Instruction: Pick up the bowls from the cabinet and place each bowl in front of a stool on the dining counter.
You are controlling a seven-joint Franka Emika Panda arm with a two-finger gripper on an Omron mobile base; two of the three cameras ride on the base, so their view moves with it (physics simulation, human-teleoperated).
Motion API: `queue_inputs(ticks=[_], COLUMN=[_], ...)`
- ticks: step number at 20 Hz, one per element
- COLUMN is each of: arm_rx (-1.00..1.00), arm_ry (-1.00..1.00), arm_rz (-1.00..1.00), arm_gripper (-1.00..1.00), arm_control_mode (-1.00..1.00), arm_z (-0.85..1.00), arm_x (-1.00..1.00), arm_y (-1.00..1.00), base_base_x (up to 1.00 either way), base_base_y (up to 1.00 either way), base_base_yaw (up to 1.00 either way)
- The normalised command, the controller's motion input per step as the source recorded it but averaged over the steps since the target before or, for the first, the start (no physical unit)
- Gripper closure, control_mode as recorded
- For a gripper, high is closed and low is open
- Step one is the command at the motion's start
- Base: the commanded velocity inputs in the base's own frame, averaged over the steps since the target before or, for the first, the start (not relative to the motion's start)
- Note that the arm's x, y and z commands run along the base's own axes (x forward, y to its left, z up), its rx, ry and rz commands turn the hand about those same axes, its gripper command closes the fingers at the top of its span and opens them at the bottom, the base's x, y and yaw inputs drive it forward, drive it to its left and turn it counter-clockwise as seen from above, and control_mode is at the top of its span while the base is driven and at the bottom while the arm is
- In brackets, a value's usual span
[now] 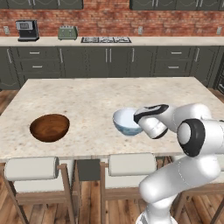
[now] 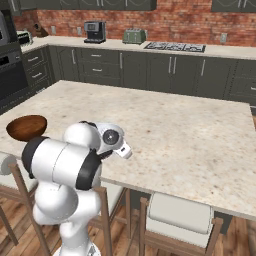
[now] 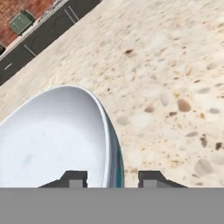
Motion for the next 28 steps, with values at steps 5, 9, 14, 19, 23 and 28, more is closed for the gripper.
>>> queue_inputs(ticks=[5,9,14,19,23,28], arm_rx=[0.00,-0.01,-0.09,-0.24,-0.26,-0.24], arm_ry=[0.01,0.01,0.01,0.02,0.10,0.17], arm_rz=[0.00,0.00,0.00,0.00,0.00,0.00], arm_gripper=[-1.00,-1.00,-1.00,-1.00,-1.00,-1.00], arm_control_mode=[-1.00,-1.00,-1.00,-1.00,-1.00,-1.00], arm_z=[0.30,0.86,1.00,1.00,1.00,1.00], arm_x=[0.00,0.00,-0.01,0.02,0.00,-0.02], arm_y=[0.00,-0.12,-0.36,-0.50,-0.49,-0.43], base_base_x=[0.00,0.00,0.00,0.00,0.00,0.00], base_base_y=[0.00,0.00,0.00,0.00,0.00,0.00], base_base_yaw=[0.00,0.00,0.00,0.00,0.00,0.00])
